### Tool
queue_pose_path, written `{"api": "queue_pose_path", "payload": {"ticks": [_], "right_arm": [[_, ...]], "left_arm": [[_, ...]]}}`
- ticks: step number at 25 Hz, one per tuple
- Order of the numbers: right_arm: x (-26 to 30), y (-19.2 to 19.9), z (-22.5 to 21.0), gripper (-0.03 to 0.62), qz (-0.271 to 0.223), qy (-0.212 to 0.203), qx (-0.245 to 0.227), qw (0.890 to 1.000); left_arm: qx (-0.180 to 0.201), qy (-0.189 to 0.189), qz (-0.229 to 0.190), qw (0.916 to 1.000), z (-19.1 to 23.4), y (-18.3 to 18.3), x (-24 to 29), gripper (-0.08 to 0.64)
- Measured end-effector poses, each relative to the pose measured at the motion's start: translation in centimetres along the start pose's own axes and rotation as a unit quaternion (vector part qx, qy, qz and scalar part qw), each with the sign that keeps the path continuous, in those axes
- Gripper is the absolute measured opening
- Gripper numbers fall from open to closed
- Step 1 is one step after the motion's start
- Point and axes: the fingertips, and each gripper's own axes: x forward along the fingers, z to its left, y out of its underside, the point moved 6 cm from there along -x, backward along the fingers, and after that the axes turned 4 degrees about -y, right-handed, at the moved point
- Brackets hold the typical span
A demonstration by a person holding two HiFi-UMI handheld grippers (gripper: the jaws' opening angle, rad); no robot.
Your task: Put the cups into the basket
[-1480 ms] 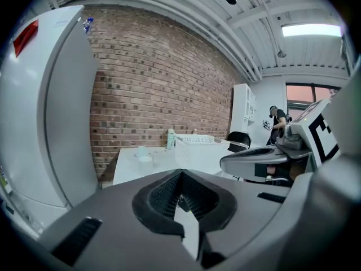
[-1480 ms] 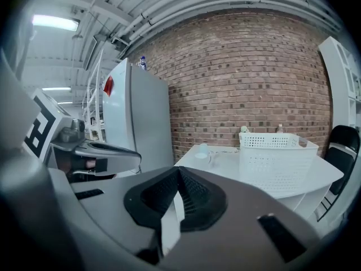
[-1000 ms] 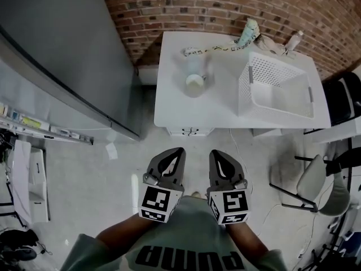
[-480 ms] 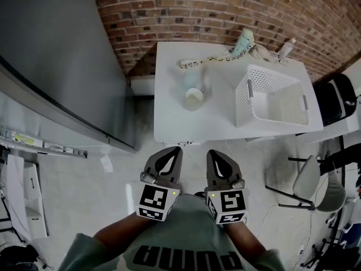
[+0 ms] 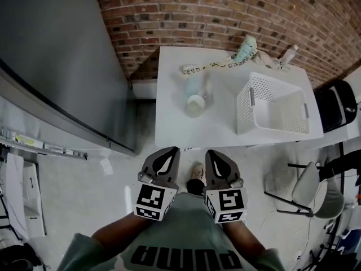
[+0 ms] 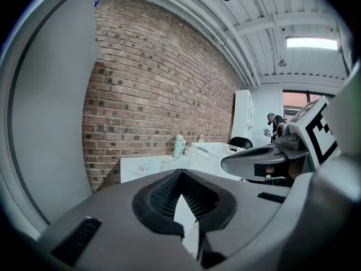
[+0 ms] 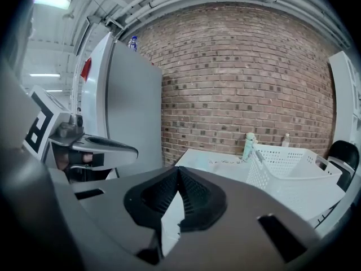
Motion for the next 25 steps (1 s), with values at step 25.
{"api": "queue_pose_path", "payload": {"ticks": [25], "right_arm": [[9.0,-2.5,-11.3,0.006,0.010,-0.115,-0.025,0.993]], "left_arm": [[-0.023,-0.100,0.047,0.9936,-1.2,-2.6,12.4,0.003]]}}
